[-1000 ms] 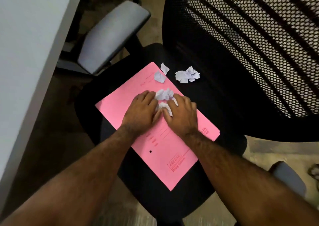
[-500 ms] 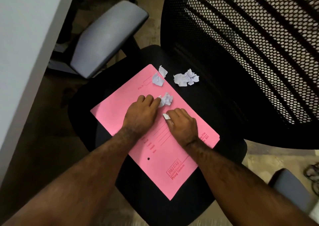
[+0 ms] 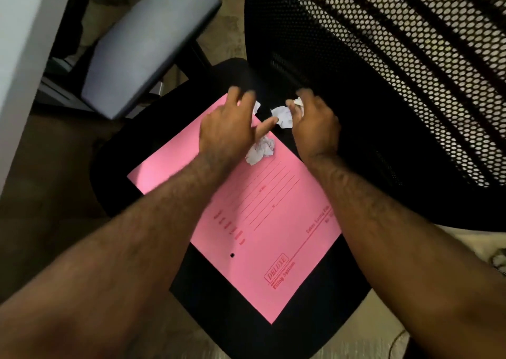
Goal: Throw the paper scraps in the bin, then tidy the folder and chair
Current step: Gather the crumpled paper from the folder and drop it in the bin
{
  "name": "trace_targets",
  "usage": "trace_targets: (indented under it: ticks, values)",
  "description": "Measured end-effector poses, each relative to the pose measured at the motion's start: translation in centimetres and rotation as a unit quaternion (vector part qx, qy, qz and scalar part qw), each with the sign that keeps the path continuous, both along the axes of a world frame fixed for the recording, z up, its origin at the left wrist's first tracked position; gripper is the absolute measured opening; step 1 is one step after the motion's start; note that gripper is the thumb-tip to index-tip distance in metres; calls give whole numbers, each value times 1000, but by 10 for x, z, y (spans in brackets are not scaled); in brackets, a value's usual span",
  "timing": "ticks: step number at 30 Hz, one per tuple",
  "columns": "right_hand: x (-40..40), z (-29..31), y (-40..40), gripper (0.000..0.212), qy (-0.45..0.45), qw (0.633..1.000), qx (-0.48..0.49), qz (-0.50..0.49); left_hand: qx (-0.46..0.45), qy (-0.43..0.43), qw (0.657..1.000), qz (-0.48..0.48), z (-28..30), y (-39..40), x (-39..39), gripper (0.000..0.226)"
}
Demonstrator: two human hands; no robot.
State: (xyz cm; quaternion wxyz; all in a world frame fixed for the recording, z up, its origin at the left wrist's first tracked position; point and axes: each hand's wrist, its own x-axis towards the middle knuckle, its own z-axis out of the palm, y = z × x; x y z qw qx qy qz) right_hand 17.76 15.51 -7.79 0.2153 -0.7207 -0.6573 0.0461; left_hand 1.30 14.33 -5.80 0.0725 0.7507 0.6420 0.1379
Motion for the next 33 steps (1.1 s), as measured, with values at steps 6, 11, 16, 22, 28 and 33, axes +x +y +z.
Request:
trace_targets:
  ticks: [6,11,16,22,28,33]
  values:
    - [-9,-20,1,56,-87,991,-97,1,-54,73,994,-59,-26,23,10,73]
    - [-8,-34,-4,43,-101,994,-42,-19,9,70,995,-72,-34,8,12,46]
    - [-6,-40,-7,24,-31,999,35,-17,24,27,996,-85,-39,4,12,41]
    - [3,-27,-15,16,72,995,74,9,21,-69,996,-48,-34,-8,9,56]
    - [2,-7,-35,19,197,969,109,-97,-70,19,995,-74,-26,-45,23,73]
    - [2,23,-41,18,242,954,95,-145,-82,84,988,-96,-29,-48,31,46]
